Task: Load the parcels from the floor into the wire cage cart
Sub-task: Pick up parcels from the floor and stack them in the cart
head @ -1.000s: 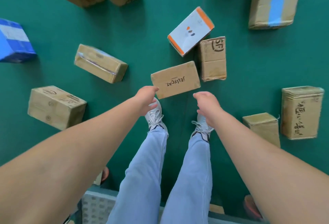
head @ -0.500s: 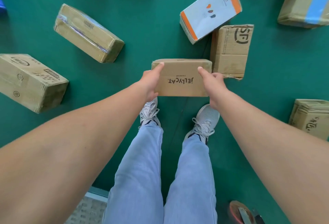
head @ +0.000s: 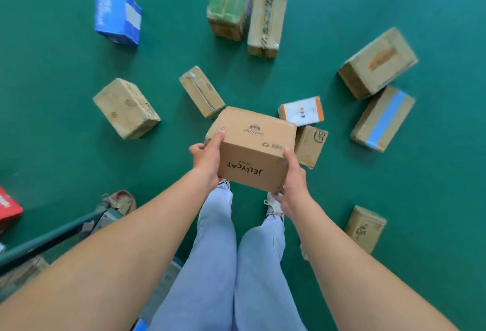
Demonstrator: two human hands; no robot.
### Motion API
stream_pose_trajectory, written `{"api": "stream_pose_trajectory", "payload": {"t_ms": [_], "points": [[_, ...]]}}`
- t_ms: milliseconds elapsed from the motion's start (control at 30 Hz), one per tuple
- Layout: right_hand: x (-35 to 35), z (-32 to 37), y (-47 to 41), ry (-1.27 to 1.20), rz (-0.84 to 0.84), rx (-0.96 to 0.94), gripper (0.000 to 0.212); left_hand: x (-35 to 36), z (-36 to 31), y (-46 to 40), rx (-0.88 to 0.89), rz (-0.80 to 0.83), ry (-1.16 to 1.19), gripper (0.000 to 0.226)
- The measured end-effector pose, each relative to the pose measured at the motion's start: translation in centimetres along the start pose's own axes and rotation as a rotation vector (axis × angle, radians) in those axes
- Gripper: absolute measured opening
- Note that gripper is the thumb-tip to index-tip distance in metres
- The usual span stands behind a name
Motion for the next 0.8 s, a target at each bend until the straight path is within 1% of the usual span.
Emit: {"api": "stream_pose_trajectory", "payload": {"t_ms": [100,167,267,367,467,633,733,800], "points": [[1.6,3.1,6.7,0.086,0.056,-0.052,0.059,-3.0,-1.5,6.9,0.048,-0.039,0.096,0.07],[2.4,4.5,11.2,0.162,0.108,-0.092,0.06,-5.4,-1.4,11.9,0.057,-0.053,0.194,0.072],[3.2,5.4,16.0,0.266,0.19,-0.12,0.061,-7.9,0.2,16.8,0.043,-0.063,0.309,0.074],[3.4,4.7,20.7,0.39,0.24,-0.133,0.055,-10.5,3.1,21.2,0.028,-0.08,0.431,0.077],[4.3,2.5,24.7,0.521,0.306,-0.141,0.052,-13.4,6.6,24.5,0.009,-0.121,0.569,0.079],[6.7,-2.9,29.2,0.736,0.425,-0.139,0.049,-18.6,12.8,28.1,0.022,-0.231,0.753,0.071],[7.9,-7.1,31.4,0.877,0.477,-0.129,0.051,-20.8,17.7,29.7,-0.006,-0.254,0.877,0.087],[8.6,-10.3,32.9,0.963,0.504,-0.123,0.053,-22.0,21.0,31.1,-0.048,-0.287,0.953,0.089]]}}
Point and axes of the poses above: each hand's wrist, its own y-axis away from the middle knuckle, its own x-axis out of the palm, z = x × y, the point moved 9 cm from there along -y, towards the middle knuckle, and after that the axes turned 12 degrees about -y, right-handed, at the moved point
